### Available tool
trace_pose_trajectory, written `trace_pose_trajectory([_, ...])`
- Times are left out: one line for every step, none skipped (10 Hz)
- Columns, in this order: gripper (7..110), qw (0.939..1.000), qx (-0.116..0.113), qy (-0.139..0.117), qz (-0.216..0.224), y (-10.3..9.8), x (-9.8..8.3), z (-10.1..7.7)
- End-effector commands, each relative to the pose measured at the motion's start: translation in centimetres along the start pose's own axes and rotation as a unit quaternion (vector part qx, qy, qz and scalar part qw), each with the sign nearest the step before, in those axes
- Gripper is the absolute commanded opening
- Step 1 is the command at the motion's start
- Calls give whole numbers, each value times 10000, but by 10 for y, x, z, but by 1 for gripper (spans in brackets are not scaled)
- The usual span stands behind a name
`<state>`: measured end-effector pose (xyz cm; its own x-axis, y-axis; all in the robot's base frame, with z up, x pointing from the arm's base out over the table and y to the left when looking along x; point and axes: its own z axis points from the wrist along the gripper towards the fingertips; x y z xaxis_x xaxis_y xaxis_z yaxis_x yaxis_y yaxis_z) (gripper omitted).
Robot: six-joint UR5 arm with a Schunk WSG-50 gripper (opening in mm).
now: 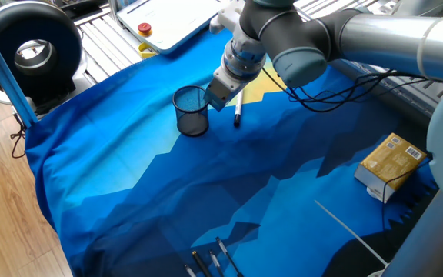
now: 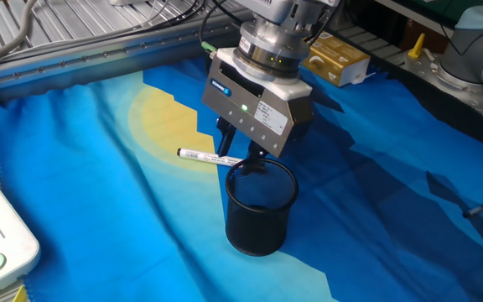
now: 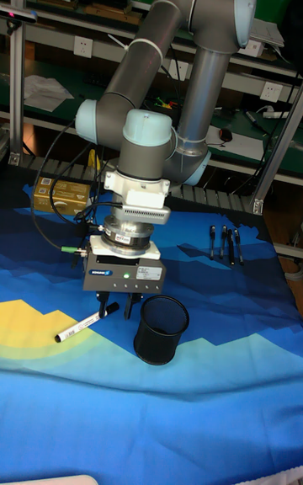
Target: Put the pen into the pen holder
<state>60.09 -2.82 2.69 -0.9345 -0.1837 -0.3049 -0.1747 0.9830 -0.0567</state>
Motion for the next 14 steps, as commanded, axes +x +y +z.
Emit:
trace_pose_trajectory([44,9998,-83,-141,90,3,-2,3])
trace_pose_trajectory([44,9997,-127,-180,100,6,-4,5])
trace_pose_trajectory([44,9997,-111,-185,87,5,-4,5])
trace_pose_trajectory([44,9997,-97,-222,62,5,-6,5])
trace_pose_trajectory([44,9997,-55,-245,34,3,-5,5])
trace_pose_trajectory([44,9995,-68,-294,34,2,-4,4])
trace_pose_trajectory([44,9995,-92,-315,22,1,-1,2])
trace_pose_trajectory([44,9995,-59,-301,16,-2,3,-2])
trace_pose_trajectory([44,9997,22,-223,-17,-8,6,-6])
trace_pose_trajectory([44,9999,-31,24,156,-4,16,-7])
trace_pose_trajectory([44,9978,-66,194,636,0,20,-6])
trace_pose_trajectory([44,9919,-51,385,1212,2,25,-6])
trace_pose_trajectory([44,9832,75,482,1760,-2,26,-6])
trace_pose_trajectory([44,9771,53,463,2078,1,19,-7])
